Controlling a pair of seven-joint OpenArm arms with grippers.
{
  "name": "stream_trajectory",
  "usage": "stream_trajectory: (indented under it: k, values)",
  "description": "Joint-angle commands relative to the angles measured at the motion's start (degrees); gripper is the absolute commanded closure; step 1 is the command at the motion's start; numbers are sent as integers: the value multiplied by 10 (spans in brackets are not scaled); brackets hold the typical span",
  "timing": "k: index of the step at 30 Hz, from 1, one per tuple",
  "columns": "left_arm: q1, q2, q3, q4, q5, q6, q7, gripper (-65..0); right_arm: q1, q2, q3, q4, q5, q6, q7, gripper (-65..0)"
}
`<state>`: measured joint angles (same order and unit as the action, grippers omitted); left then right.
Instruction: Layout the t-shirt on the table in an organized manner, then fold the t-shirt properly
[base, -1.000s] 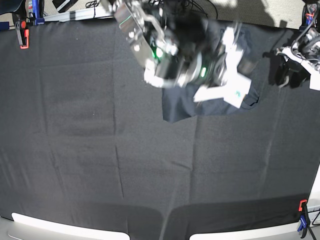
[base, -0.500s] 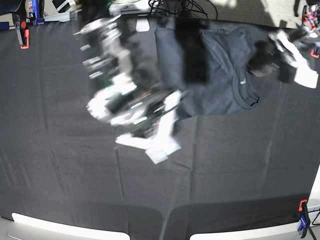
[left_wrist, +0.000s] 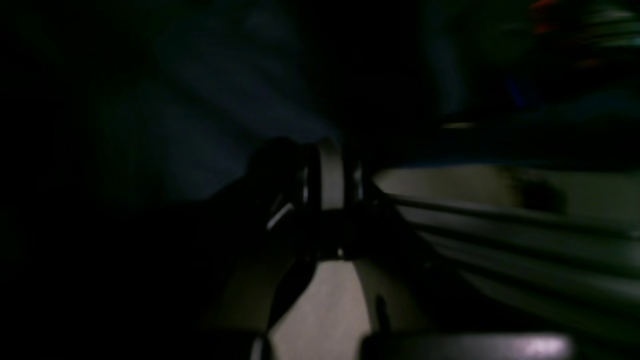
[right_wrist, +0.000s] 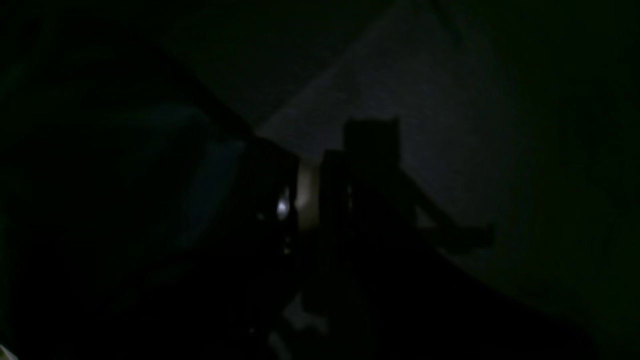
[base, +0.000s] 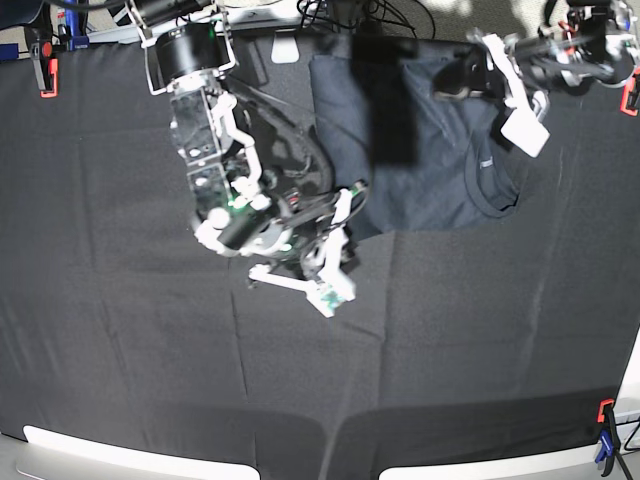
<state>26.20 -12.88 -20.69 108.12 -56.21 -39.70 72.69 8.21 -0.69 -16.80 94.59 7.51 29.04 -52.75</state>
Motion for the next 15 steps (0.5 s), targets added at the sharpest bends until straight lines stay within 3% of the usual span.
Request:
stream_trajectory:
  k: [1,5,10,15]
  values:
    - [2,-5,-3,9,14,-3,-26,-4,14,-3,-2,10,3,5,14,-33]
    - [20,-8,-3,8,81,-3,-42,-4,14,-2,-1,10,2,5,14,-33]
    - [43,-26,-3,-16,82,-3,-50,-4,14,-2,-1,10,2,5,23,-33]
    - [54,-64,-3,-35,94,-3,-130,-4,13,-3,-1,10,2,5,25,-34]
